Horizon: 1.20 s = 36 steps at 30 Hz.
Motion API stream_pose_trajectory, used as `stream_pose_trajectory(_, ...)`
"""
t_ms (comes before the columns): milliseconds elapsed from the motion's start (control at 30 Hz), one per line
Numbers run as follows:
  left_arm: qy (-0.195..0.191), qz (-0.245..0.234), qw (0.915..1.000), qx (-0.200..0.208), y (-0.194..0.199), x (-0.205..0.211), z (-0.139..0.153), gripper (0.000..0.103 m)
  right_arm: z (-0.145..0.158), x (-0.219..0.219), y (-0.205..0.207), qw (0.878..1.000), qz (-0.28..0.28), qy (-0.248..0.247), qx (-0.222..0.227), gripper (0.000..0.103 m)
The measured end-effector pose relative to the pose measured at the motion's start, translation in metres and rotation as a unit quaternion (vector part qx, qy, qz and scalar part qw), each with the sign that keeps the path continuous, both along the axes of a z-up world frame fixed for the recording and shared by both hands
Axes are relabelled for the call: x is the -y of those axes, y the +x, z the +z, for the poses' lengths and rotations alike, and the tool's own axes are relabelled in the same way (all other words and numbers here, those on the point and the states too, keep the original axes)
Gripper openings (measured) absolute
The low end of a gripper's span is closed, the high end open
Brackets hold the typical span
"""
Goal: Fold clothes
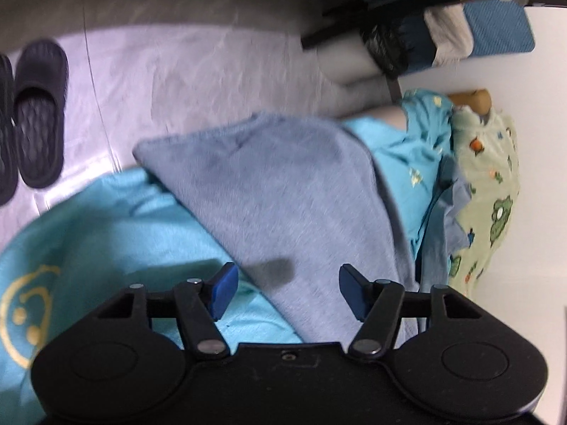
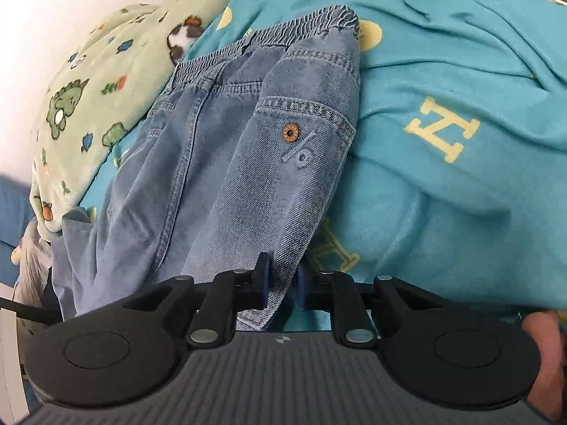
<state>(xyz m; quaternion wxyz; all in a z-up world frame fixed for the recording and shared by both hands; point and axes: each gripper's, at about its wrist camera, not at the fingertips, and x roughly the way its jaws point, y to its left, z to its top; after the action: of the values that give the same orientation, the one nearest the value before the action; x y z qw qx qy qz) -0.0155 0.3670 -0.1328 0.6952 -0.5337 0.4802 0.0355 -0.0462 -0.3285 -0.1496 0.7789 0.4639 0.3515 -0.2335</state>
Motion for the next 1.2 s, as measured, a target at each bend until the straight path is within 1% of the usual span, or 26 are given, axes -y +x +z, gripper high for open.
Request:
stream_pose_trajectory(33,-0.007,-0.003,1.0,-0.003,0.002,0.002,-0.006,0.059,0.001,-0.001,0.001,1.0,0.0,-0.002,-0.001,0.018)
stream_pose_trajectory(167,-0.017,0.006,0.9997,0.02,0.005,0.002,-0.012,0.059,0.002,-0.003,0.004,1.0,0.011,-0.01,-0.008,0.02)
stream_pose_trajectory(300,-0.009,0.006,0.9994,0.033,0.009,0.006,-0.011,0.058,-0.001,-0.004,0.005,1.0,0.004,-0.003,0.001,0.02)
stream_pose_trajectory(333,-0.006,0.008,0.9994,0.034,0.01,0.007,-0.011,0.05,-0.001,-0.003,0.005,1.0,0.001,0.002,0.006,0.018)
stream_pose_trajectory(367,-0.003,0.01,0.9993,0.035,0.011,0.008,-0.011,0.035,-0.002,-0.004,0.006,1.0,-0.001,0.004,0.012,0.017)
stream_pose_trajectory(400,0.007,0.009,0.9993,0.036,0.011,0.009,-0.011,0.027,-0.001,-0.005,0.005,1.0,-0.001,0.002,0.016,0.014)
stream_pose_trajectory(433,0.016,0.008,0.9993,0.034,0.011,0.01,-0.011,0.014,0.001,-0.006,0.005,1.0,0.001,-0.003,0.02,0.012)
stream_pose_trajectory(467,0.02,0.01,0.9991,0.036,0.01,0.01,-0.011,0.008,0.004,-0.007,0.005,1.0,0.003,-0.009,0.026,0.011)
stream_pose_trajectory(500,0.02,0.015,0.9988,0.042,0.007,0.009,-0.008,0.005,0.008,-0.009,0.005,0.999,0.006,-0.017,0.036,0.01)
stream_pose_trajectory(533,0.023,0.018,0.9981,0.055,0.004,0.008,-0.002,0.001,0.013,-0.01,0.005,0.998,0.01,-0.027,0.047,0.009)
stream_pose_trajectory(567,0.024,0.021,0.9971,0.069,0.001,0.007,0.004,0.001,0.02,-0.013,0.004,0.997,0.016,-0.045,0.06,0.008)
stream_pose_trajectory(633,-0.005,0.037,0.9937,0.105,-0.008,0.001,0.018,0.001,0.036,-0.019,0.003,0.992,0.029,-0.088,0.087,0.006)
stream_pose_trajectory(667,-0.02,0.046,0.9915,0.12,-0.014,-0.003,0.025,0.0,0.042,-0.022,0.003,0.989,0.035,-0.108,0.094,0.006)
stream_pose_trajectory(733,-0.018,0.044,0.9909,0.126,-0.02,-0.005,0.037,0.0,0.045,-0.025,0.005,0.988,0.04,-0.124,0.083,0.005)
stream_pose_trajectory(767,-0.015,0.04,0.9911,0.126,-0.023,-0.006,0.041,0.0,0.042,-0.024,0.006,0.99,0.037,-0.119,0.069,0.005)
stream_pose_trajectory(800,-0.003,0.033,0.9924,0.119,-0.025,-0.005,0.041,0.0,0.035,-0.021,0.004,0.994,0.027,-0.098,0.048,0.005)
stream_pose_trajectory(867,0.024,0.021,0.9952,0.092,-0.026,-0.001,0.033,0.0,0.017,-0.011,-0.001,0.999,0.001,-0.046,0.002,0.005)
stream_pose_trajectory(900,0.028,0.016,0.9966,0.076,-0.025,0.002,0.025,0.001,0.008,-0.006,-0.003,1.0,-0.012,-0.019,-0.015,0.006)
stream_pose_trajectory(933,0.026,0.009,0.9973,0.069,-0.024,0.004,0.017,0.001,0.0,-0.001,-0.005,0.999,-0.025,0.007,-0.029,0.007)
stream_pose_trajectory(967,0.023,-0.001,0.9973,0.07,-0.022,0.006,0.011,0.001,-0.004,0.001,-0.006,0.999,-0.031,0.019,-0.036,0.008)
stream_pose_trajectory(1033,0.032,-0.005,0.9967,0.074,-0.02,0.005,0.01,0.004,-0.001,0.0,-0.004,0.999,-0.029,0.005,-0.042,0.016)
stream_pose_trajectory(1067,0.034,-0.006,0.9966,0.074,-0.02,0.005,0.013,0.01,0.004,-0.002,-0.004,0.999,-0.028,-0.011,-0.042,0.019)
stream_pose_trajectory(1100,0.039,-0.009,0.9962,0.078,-0.021,0.006,0.019,0.015,0.009,-0.004,-0.004,0.998,-0.028,-0.028,-0.043,0.028)
stream_pose_trajectory(1133,0.043,-0.012,0.9956,0.082,-0.022,0.007,0.024,0.029,0.014,-0.005,-0.006,0.998,-0.027,-0.046,-0.037,0.04)
stream_pose_trajectory(1167,0.053,-0.016,0.9943,0.091,-0.024,0.008,0.032,0.041,0.019,-0.006,-0.007,0.997,-0.028,-0.064,-0.028,0.046)
stream_pose_trajectory(1200,0.067,-0.018,0.9925,0.101,-0.024,0.01,0.04,0.046,0.024,-0.007,-0.009,0.996,-0.029,-0.083,-0.017,0.053)
